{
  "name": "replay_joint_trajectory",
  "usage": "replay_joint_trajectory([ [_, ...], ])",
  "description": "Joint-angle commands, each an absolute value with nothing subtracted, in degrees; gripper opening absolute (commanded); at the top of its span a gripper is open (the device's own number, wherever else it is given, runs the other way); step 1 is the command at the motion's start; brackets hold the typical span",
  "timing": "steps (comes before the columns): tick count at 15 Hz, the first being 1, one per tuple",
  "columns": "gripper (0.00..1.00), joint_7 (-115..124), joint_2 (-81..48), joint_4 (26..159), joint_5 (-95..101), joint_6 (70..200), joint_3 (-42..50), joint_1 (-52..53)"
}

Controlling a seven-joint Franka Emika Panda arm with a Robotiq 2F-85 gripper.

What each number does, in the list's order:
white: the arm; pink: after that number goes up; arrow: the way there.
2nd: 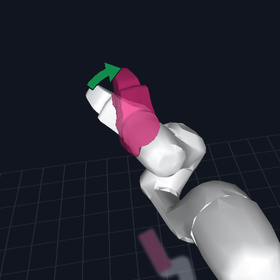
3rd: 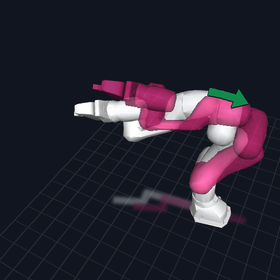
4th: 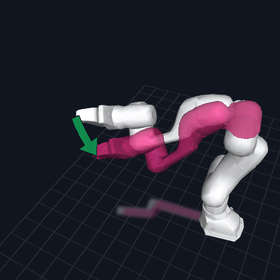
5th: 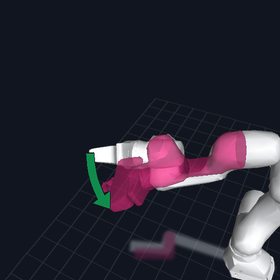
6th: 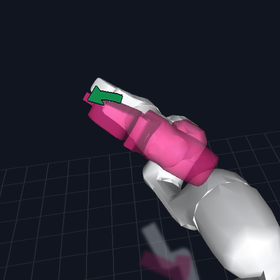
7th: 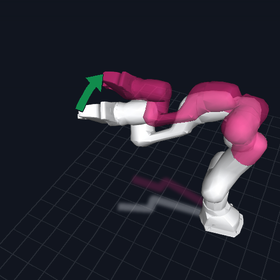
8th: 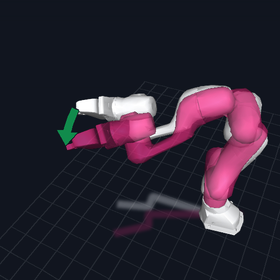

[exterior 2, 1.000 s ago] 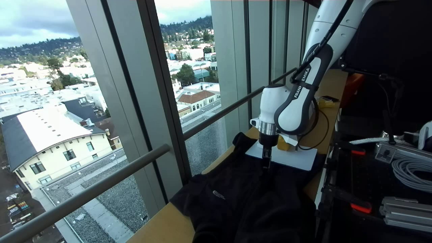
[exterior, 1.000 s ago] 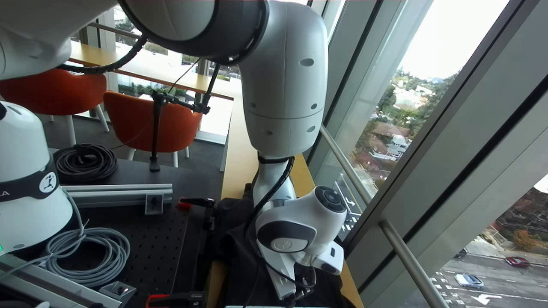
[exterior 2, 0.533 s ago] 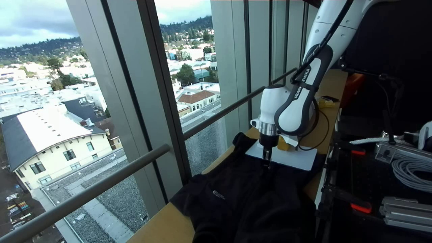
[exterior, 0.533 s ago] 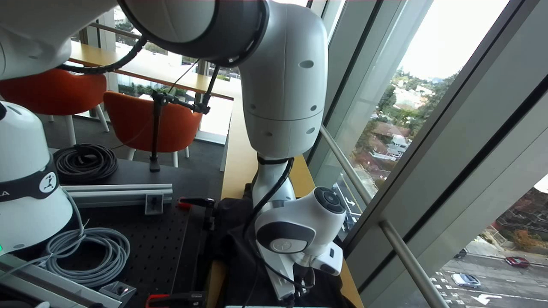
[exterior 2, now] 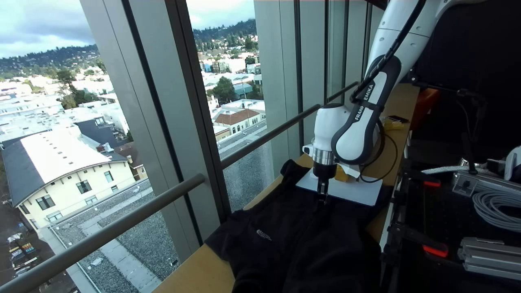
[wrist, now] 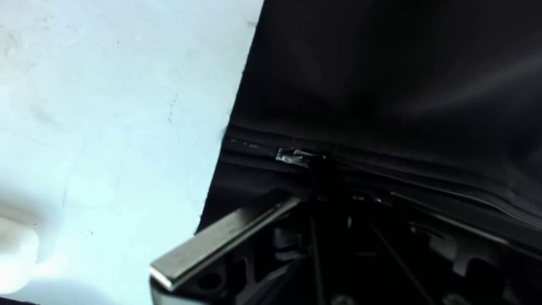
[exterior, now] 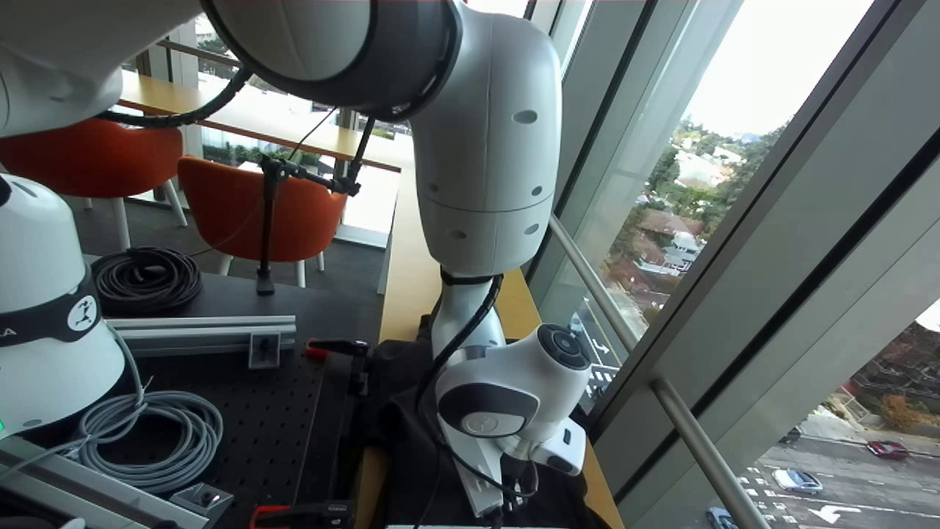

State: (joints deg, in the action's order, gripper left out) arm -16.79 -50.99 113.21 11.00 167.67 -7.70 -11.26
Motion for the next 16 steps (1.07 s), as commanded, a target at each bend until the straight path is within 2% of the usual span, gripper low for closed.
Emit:
replay_joint_trajectory([
  [1,0.00,-18.6,-50.2,112.8,10.0,167.4,-8.9,-12.0],
  [11,0.00,-18.8,-48.8,113.5,9.9,167.8,-10.1,-12.2],
  [12,0.26,-18.6,-48.8,113.6,9.8,167.7,-10.0,-12.2],
  [13,0.27,-18.6,-48.9,113.7,9.8,167.7,-10.0,-12.2],
  [16,0.48,-18.5,-49.3,114.1,9.8,167.8,-9.9,-12.2],
])
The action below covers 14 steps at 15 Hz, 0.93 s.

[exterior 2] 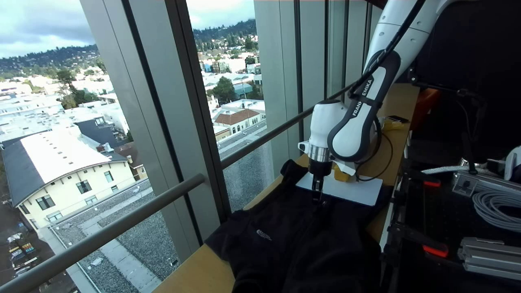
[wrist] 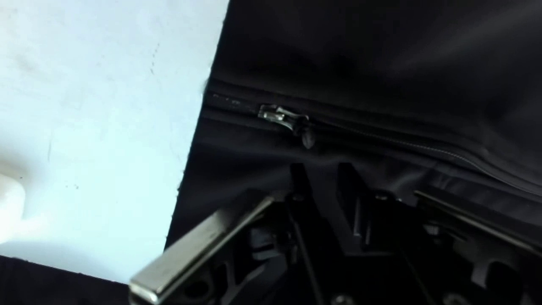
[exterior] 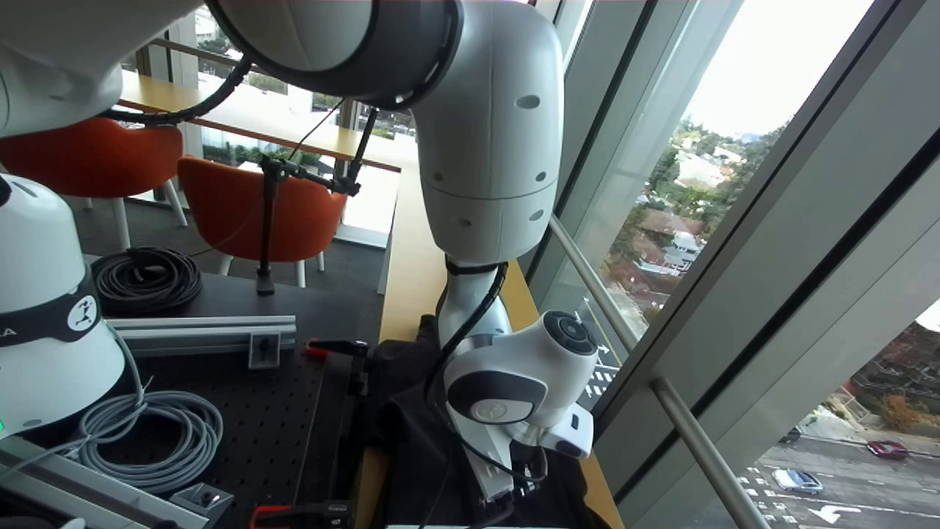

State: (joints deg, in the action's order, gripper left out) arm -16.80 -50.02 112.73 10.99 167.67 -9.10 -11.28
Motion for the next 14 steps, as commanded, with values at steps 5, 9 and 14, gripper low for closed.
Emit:
replay_joint_trajectory([
  [5,0.84,-18.7,-49.7,114.5,9.8,168.0,-9.7,-12.3],
  [9,1.00,-18.8,-49.7,114.4,9.9,168.0,-9.4,-13.0],
  [14,0.57,-19.3,-50.1,114.5,9.8,168.0,-9.4,-14.3],
])
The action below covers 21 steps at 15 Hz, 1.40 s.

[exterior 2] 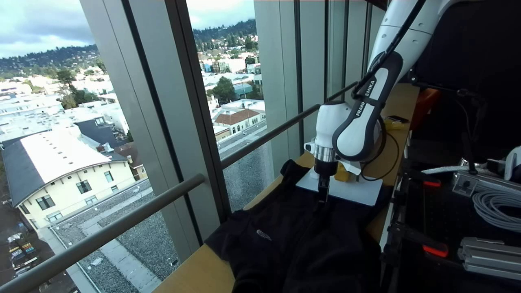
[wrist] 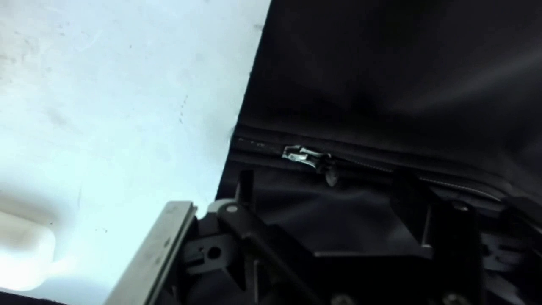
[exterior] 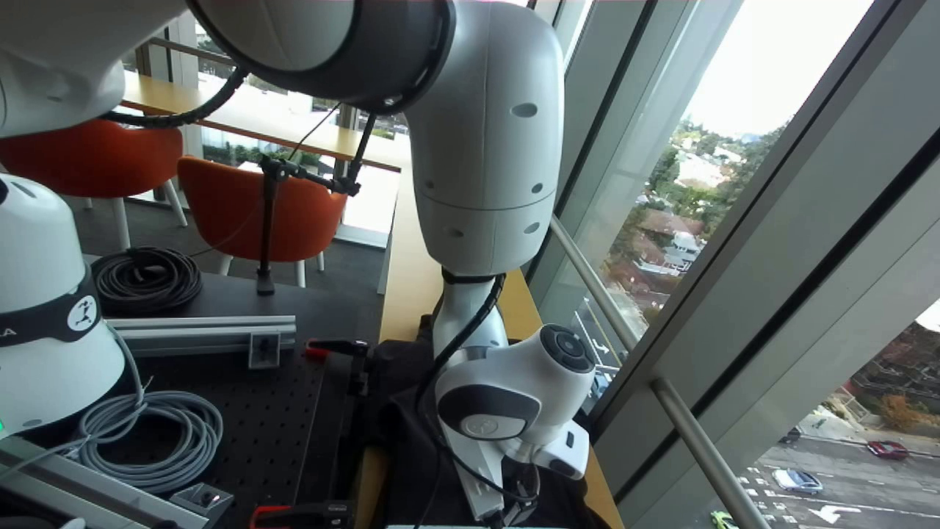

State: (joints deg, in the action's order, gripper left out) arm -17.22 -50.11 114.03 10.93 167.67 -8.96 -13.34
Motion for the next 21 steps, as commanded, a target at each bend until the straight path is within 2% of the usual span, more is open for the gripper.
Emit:
replay_joint_trajectory([
  [1,0.50,-19.4,-50.4,114.4,9.9,168.1,-9.4,-14.3],
  [5,0.43,-19.7,-51.0,114.2,10.0,168.0,-9.5,-14.2],
  [6,0.48,-19.7,-51.2,114.0,10.1,168.0,-9.4,-14.0],
  [10,0.52,-20.2,-51.3,113.8,10.2,168.0,-9.3,-13.9],
  [15,0.46,-20.4,-51.3,113.3,10.3,167.7,-9.2,-13.7],
  [21,0.48,-20.6,-51.8,111.9,10.3,167.5,-9.2,-13.3],
])
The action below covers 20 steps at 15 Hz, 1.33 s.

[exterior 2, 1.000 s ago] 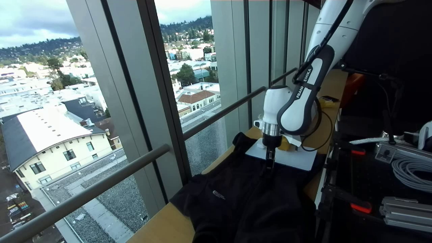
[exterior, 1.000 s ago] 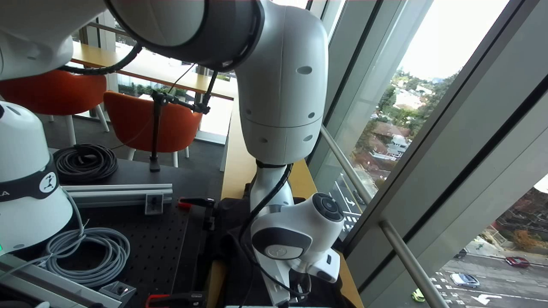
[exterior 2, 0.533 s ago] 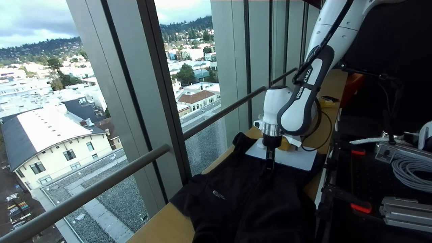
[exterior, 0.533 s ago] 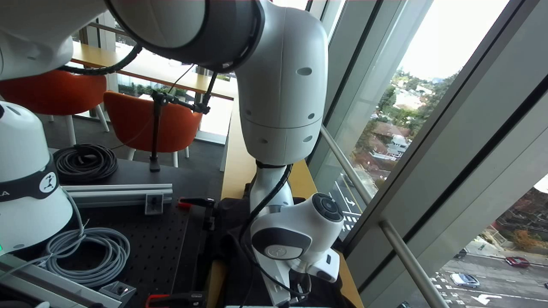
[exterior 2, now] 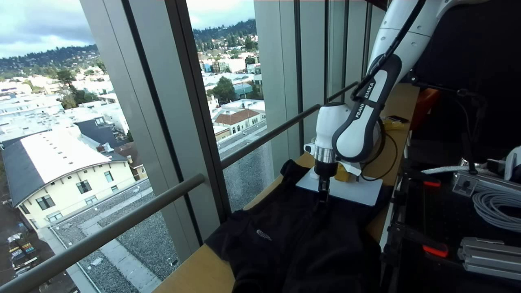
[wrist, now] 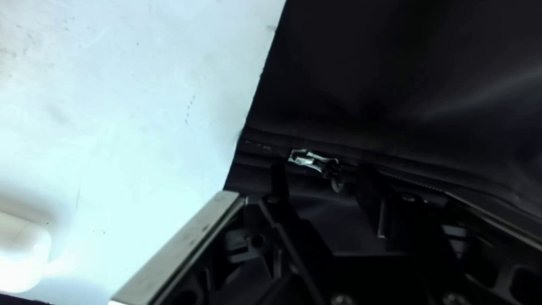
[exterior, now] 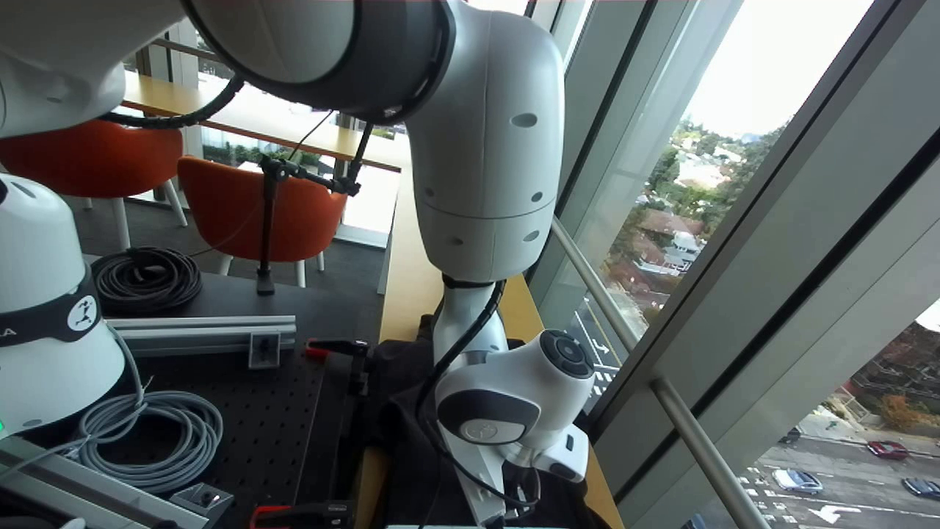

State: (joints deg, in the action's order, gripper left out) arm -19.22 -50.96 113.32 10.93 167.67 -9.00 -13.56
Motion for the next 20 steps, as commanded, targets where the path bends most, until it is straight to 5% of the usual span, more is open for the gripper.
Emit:
replay_joint_trajectory([
  [1,0.48,-20.6,-51.9,111.8,10.3,167.5,-9.2,-13.2],
  [7,0.43,-20.6,-52.8,111.5,10.4,167.6,-9.2,-13.0],
  [9,0.18,-20.7,-52.8,111.5,10.4,167.7,-9.1,-13.0],
  [13,0.00,-20.7,-53.0,111.4,10.4,167.8,-9.1,-13.0],
  [20,0.02,-20.7,-52.5,112.0,10.4,167.9,-9.2,-13.1],
])
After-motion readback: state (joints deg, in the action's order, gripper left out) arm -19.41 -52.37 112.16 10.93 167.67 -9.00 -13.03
